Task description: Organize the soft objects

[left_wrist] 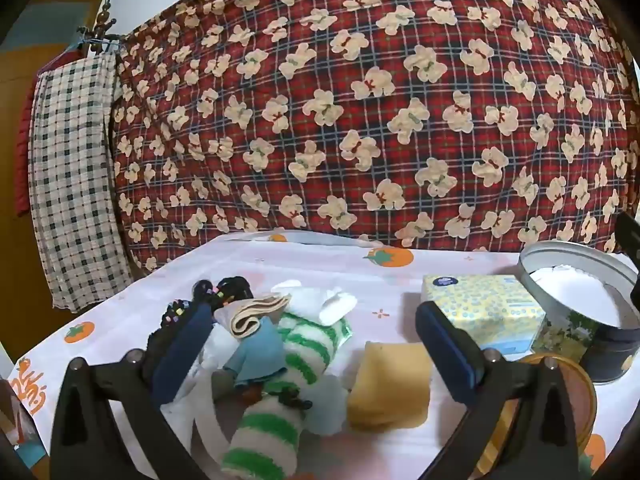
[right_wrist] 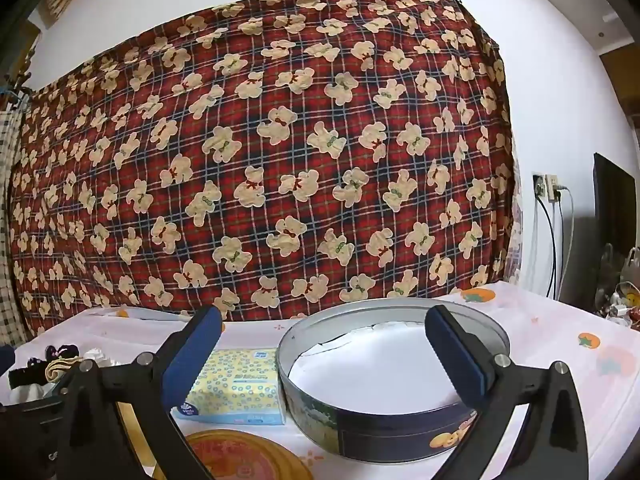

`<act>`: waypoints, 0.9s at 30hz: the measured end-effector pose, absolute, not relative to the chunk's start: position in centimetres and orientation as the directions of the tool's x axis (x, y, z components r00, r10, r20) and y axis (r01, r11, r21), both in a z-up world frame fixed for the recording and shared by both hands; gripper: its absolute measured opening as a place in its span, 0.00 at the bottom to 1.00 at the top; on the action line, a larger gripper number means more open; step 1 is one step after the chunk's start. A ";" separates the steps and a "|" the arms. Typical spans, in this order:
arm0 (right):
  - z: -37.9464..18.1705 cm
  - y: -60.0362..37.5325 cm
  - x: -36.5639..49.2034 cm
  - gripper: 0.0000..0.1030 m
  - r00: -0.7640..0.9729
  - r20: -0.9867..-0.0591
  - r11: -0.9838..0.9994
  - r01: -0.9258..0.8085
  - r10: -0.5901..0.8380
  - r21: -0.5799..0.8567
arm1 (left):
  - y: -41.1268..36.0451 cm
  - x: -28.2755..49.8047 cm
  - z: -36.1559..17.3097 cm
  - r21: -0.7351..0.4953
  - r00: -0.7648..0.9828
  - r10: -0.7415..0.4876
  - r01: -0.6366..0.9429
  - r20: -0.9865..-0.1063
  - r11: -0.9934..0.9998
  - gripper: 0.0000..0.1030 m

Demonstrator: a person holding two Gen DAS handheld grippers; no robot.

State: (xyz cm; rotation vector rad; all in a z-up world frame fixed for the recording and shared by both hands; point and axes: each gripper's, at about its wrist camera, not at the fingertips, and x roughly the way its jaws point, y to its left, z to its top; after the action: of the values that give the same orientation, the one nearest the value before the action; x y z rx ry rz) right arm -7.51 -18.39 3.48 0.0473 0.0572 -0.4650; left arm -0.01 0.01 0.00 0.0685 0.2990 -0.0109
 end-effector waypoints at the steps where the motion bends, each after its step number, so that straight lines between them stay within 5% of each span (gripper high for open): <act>1: 3.5 -18.4 -7.5 1.00 0.893 -0.067 0.894 0.448 -0.445 0.032 | 0.0 0.0 0.0 0.059 0.959 -0.004 0.021 -0.284 0.998 1.00; 27: 3.4 -18.7 -7.3 1.00 0.891 -0.090 0.891 0.451 -0.446 0.049 | 0.4 0.0 -0.2 0.021 0.950 -0.019 0.027 -0.313 0.999 1.00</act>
State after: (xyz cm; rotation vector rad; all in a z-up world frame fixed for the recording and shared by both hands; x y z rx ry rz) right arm -7.29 -18.67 3.36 0.0692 0.0773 -0.4660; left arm 0.05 0.42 -0.25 0.0250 0.3181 -0.0231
